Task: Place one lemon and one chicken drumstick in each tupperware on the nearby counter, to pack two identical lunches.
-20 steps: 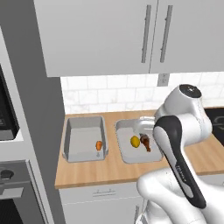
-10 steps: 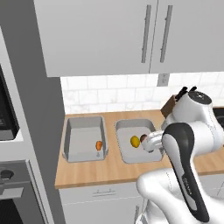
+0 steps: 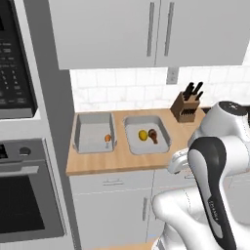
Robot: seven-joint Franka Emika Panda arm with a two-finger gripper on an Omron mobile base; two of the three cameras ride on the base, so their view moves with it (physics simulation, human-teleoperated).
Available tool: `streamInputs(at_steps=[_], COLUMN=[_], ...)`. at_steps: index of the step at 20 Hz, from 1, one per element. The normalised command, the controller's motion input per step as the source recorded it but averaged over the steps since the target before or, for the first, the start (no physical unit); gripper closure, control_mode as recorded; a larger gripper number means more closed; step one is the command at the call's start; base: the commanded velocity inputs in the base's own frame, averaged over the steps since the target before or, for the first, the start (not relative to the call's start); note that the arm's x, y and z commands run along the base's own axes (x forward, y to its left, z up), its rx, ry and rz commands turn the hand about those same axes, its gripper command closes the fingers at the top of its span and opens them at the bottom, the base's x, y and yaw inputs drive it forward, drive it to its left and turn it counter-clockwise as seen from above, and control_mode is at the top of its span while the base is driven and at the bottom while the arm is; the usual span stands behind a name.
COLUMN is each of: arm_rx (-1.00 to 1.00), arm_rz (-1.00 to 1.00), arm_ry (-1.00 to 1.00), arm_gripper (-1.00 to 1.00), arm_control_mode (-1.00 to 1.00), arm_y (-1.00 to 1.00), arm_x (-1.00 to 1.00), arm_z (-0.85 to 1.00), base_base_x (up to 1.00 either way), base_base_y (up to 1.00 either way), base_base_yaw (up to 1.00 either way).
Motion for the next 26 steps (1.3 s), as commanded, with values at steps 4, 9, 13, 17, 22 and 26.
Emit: streamInputs(at_steps=[4, 9, 13, 17, 22, 26], arm_rx=[0.0, 0.0, 0.0, 0.0, 0.0, 0.0], arm_rz=[0.0, 0.0, 0.0, 0.0, 0.0, 0.0], arm_ry=[0.0, 0.0, 0.0, 0.0, 0.0, 0.0], arm_gripper=[-1.0, -1.0, -1.0, -1.0, -1.0, -1.0], arm_control_mode=[1.0, 1.0, 1.0, 1.0, 1.0, 1.0], arm_y=[0.0, 0.0, 0.0, 0.0, 0.0, 0.0], arm_x=[0.0, 0.0, 0.0, 0.0, 0.0, 0.0], arm_z=[0.0, 0.0, 0.0, 0.0, 0.0, 0.0], base_base_x=[-1.0, -0.76, -0.24, -0.13, -0.22, -0.35], base_base_y=[0.16, 0.5, 0.93, 1.0, 1.0, 1.0], base_base_yaw=[0.0, -0.02, -0.01, 0.0, -0.01, -0.01])
